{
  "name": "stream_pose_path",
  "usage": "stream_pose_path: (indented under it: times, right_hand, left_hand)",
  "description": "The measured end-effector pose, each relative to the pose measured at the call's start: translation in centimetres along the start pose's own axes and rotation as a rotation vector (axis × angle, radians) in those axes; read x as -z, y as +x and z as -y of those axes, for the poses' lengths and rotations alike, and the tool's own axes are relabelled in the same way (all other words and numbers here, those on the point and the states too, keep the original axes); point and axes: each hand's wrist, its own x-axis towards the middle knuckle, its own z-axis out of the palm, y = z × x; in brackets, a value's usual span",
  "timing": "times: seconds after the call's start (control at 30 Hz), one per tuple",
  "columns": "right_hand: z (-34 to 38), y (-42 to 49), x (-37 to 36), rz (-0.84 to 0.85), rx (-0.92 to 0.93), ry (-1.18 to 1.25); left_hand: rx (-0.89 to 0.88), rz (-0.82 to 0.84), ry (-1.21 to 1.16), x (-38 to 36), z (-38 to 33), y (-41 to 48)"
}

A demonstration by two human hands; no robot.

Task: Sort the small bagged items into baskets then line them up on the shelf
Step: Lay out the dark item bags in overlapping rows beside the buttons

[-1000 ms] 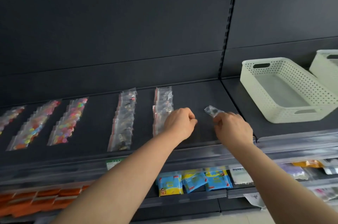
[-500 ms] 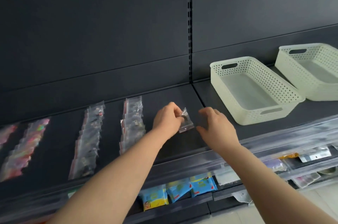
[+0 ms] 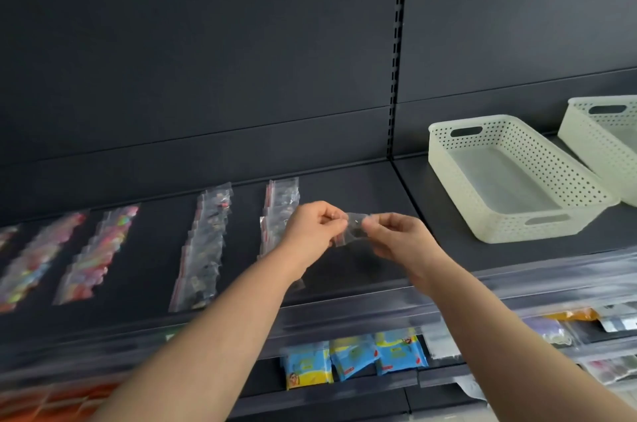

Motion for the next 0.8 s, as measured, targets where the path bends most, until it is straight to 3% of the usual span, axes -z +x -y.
stream_pose_path:
  times: [0.37,0.5,0.8]
  right_hand:
    - [0.0,-1.6,-2.3,-0.170,-0.031,0.150]
    - [-0.1,-2.2,-2.7,-0.025,-0.039,0.152]
    - [0.2,-2.9,-6.2,0.177,-0.005,-0.260]
  left_hand:
    - [0.013,0.009,-0.063,1.4,0.3,-2.2]
    - [0.025,-0.008,-0.096,2.2,0.5,-2.9]
    - [0.014,-0.181,0.033,6.8,3.6,-4.9]
